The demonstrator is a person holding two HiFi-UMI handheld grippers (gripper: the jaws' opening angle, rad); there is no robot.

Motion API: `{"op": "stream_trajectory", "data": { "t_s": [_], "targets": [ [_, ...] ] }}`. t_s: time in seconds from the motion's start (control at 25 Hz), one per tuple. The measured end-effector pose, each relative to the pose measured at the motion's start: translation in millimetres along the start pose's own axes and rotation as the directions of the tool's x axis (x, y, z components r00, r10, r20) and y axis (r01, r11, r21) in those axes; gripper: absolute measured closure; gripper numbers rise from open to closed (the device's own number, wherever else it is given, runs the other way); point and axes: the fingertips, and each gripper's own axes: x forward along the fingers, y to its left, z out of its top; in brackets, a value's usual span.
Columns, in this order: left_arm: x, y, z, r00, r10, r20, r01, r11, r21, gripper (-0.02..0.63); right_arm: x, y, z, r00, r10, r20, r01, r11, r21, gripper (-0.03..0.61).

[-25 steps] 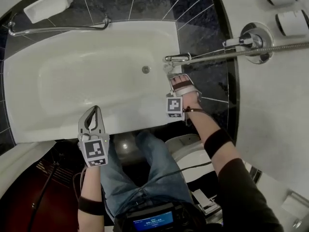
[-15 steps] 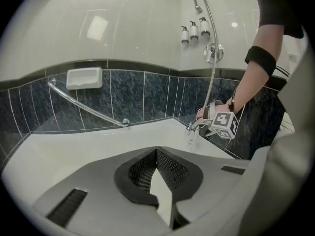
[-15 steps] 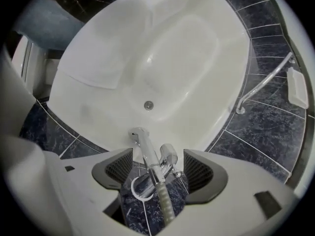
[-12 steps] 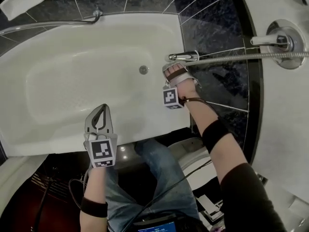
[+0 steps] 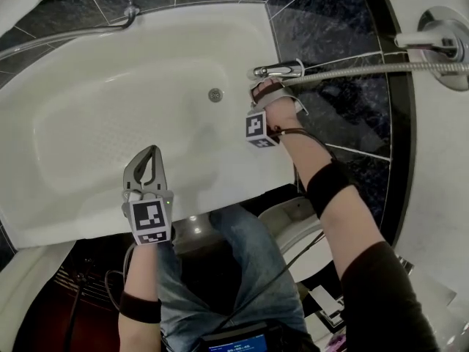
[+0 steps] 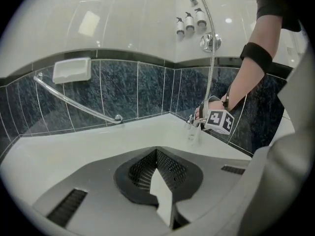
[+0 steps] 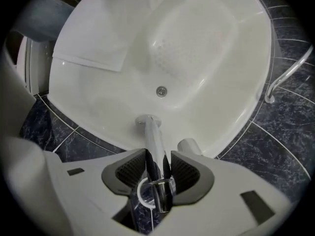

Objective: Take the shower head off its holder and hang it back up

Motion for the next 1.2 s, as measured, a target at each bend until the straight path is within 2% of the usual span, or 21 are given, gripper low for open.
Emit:
{"op": "stream_trajectory", "data": {
  "t_s": [0.16,0.4,0.72,0.92,1.2],
  "targets": [
    [10,-7,-7,1.0,-0.014,-0.004,0.014,1.0,-0.004,0.612,8,14,-3,0.999,0.041,-0.011,-0.04,0.999,0.019,0.42],
    [9,-13,-10,0.999,-0.03,-0.012,0.03,1.0,-0.008,0.612,-3,12,1,0.998,0.032,0.047,-0.036,0.996,0.084,0.42],
    [-16,-3,-5,0.999,-0.006,-0.042,0.006,1.0,-0.011,0.612,-56,-20,35,0.975,-0.064,0.212,0.017,0.977,0.215,0.422],
    [-47,10,0,0.997,0.029,-0.068,-0.029,1.0,-0.002,0.612,-114,-52,62,0.928,-0.159,0.336,0.042,0.943,0.33,0.423],
    [-112,44,29,0.99,0.104,-0.092,-0.103,0.994,0.025,0.612,-234,-97,102,0.821,-0.277,0.498,0.014,0.883,0.469,0.425]
  ]
}}
